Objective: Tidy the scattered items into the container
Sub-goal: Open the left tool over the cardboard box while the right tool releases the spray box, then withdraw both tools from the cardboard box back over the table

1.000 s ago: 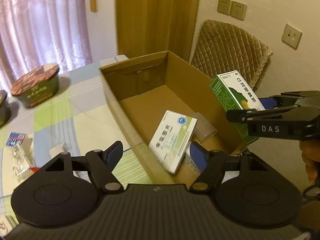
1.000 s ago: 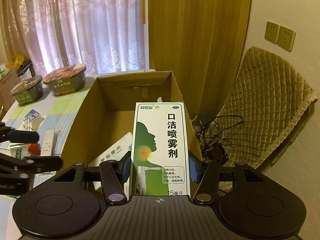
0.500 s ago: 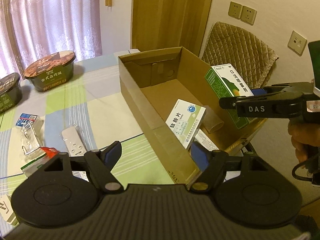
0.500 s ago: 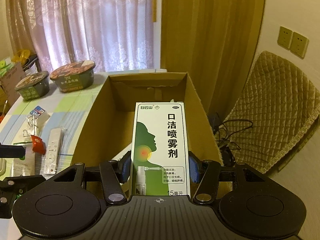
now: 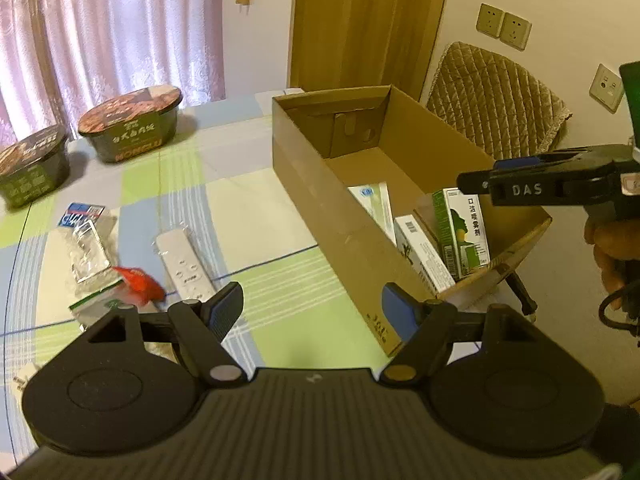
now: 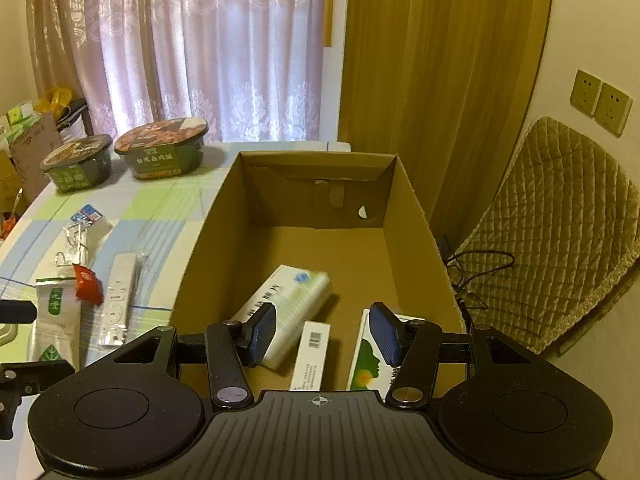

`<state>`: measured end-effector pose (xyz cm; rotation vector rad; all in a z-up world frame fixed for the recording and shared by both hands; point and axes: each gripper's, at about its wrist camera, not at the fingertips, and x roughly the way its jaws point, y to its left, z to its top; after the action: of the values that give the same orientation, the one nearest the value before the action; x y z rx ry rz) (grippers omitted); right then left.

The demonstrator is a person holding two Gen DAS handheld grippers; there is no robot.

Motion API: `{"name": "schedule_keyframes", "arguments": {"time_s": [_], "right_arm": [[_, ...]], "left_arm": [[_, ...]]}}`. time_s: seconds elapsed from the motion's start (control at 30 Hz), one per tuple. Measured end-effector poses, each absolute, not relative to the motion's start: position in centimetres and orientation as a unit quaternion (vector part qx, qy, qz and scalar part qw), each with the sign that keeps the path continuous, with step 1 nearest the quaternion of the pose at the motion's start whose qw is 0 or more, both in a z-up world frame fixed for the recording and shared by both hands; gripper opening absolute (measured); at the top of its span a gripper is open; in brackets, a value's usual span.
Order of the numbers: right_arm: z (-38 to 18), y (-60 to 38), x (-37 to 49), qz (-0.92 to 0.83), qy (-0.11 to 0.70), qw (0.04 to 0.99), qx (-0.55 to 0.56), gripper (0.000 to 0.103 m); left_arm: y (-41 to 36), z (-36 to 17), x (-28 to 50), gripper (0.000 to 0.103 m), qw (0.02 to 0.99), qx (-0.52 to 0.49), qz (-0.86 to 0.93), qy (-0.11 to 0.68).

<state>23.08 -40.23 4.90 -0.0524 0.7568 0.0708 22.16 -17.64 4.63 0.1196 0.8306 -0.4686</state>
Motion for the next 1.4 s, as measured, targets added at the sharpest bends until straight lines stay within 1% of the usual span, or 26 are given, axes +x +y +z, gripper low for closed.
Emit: {"name": "schedule_keyframes", "arguments": {"time_s": [0.4,0.6,0.77,0.97,1.13,1.17,1.2,1.23,1.4], "right_arm": [[7.7,-37.2,19.6,0.043,0.355,0.934,-0.02,0.058],[8.8,-34.4,16.8,0.062,0.347,0.936,-0.003,0.058],[8.6,-31.2,14.5,0.087,0.353,0.932,0.012,0.058],[7.3,-27.8,12.2,0.11,0.37,0.922,0.025,0.059],[6.2,-25.4,10.7,0.125,0.389,0.912,0.023,0.059],[6.1,-25.0,10.4,0.127,0.392,0.911,0.023,0.061],[5.9,-24.6,10.2,0.13,0.395,0.909,0.024,0.084],[5.9,-24.3,9.9,0.133,0.393,0.91,0.026,0.097],[5.5,-22.6,8.9,0.153,0.399,0.904,0.019,0.097]], "left_arm": [[-13.4,5.4,18.5,0.074,0.891,0.059,-0.197,0.406],[-10.1,5.3,15.7,0.078,0.888,0.073,-0.169,0.421],[-6.2,4.8,13.5,0.085,0.887,0.067,-0.138,0.436],[-1.9,4.2,11.4,0.09,0.882,0.059,-0.11,0.455],[0.7,3.5,10.0,0.091,0.881,0.065,-0.08,0.462],[1.3,3.4,9.7,0.092,0.883,0.06,-0.074,0.459],[1.9,3.4,9.5,0.092,0.885,0.054,-0.07,0.458],[2.5,3.3,9.3,0.093,0.885,0.05,-0.067,0.457],[4.3,3.5,8.6,0.096,0.891,0.047,-0.061,0.448]]}}
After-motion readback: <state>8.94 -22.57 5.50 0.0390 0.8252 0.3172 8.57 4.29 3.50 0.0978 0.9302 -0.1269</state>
